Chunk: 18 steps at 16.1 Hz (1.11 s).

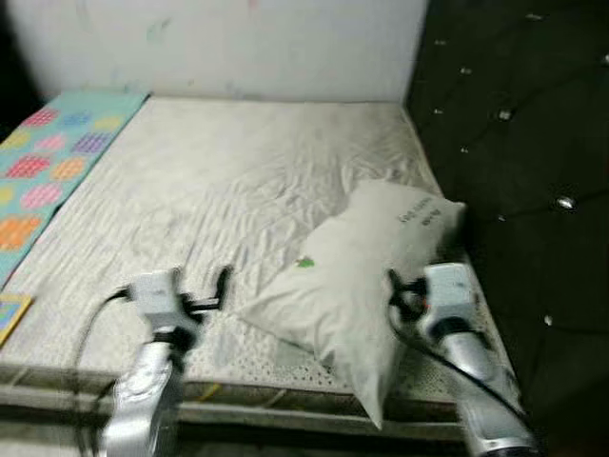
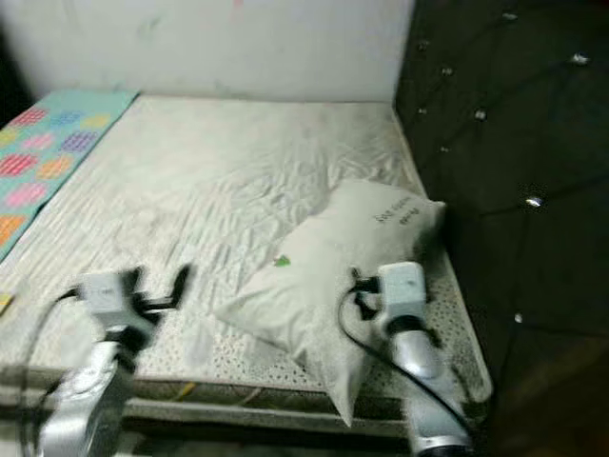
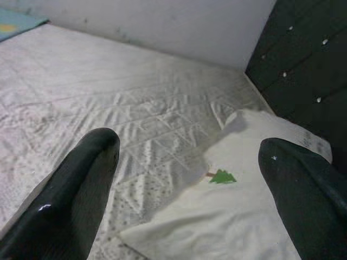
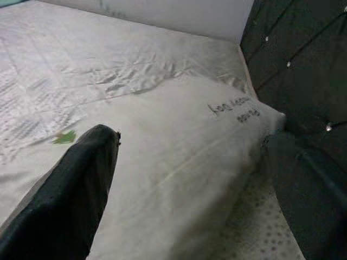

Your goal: Clean up the room

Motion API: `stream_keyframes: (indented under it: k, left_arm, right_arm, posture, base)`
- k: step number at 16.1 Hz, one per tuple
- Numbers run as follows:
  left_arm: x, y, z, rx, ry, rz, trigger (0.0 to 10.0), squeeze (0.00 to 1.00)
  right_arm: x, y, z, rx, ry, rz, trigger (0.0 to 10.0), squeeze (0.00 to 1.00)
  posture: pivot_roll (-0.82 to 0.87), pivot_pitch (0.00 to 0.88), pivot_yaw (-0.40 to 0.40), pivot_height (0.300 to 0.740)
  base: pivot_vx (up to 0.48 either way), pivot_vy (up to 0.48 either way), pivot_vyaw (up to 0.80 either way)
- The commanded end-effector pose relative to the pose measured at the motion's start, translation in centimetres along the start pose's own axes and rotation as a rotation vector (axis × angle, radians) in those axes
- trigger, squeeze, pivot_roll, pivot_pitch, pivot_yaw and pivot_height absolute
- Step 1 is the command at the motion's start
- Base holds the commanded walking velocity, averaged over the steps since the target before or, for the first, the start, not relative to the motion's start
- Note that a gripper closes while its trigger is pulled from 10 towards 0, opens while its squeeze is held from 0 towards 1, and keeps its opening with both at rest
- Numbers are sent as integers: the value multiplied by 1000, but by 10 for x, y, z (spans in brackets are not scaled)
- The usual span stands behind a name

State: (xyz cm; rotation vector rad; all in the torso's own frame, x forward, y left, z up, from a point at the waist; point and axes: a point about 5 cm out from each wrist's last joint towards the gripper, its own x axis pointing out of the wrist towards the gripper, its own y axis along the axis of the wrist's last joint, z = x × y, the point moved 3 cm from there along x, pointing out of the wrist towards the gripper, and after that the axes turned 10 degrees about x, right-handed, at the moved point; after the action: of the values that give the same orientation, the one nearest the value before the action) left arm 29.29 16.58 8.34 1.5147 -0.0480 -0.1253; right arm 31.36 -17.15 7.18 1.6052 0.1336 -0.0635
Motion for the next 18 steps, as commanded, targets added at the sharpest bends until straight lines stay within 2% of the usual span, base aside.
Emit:
stream_keyframes:
  k: [1,4,7,12,15,18]
  left_arm:
    - [-5,-1,-11,13,24,-7,10000,0]
    - [-4,-2,-11,9,28,-16,10000,0]
    - [-4,-3,-11,8,29,-19,10000,0]
    - [-5,-3,-12,13,34,-24,10000,0]
    - [-8,0,-12,34,47,-23,10000,0]
    - [-18,0,-14,29,65,-38,10000,0]
  right_arm:
    - [2,2,-10,16,27,5,10000,0]
    - [3,2,-9,16,26,3,10000,0]
    - [2,2,-9,17,22,0,10000,0]
    - [2,3,-9,15,27,6,10000,0]
    - [0,15,-10,69,33,61,10000,0]
    - [-9,12,-12,75,43,49,10000,0]
  posture:
    - [-139,0,5,740]
    - [-140,0,5,740]
    - [-141,0,3,740]
    - [-142,0,6,740]
    - [-138,0,-1,740]
    - [-131,39,-1,740]
  base:
    - [0,0,0]
    - [0,0,0]
    - [0,0,-733]
    - [0,0,0]
    - [0,0,0]
    - [0,0,0]
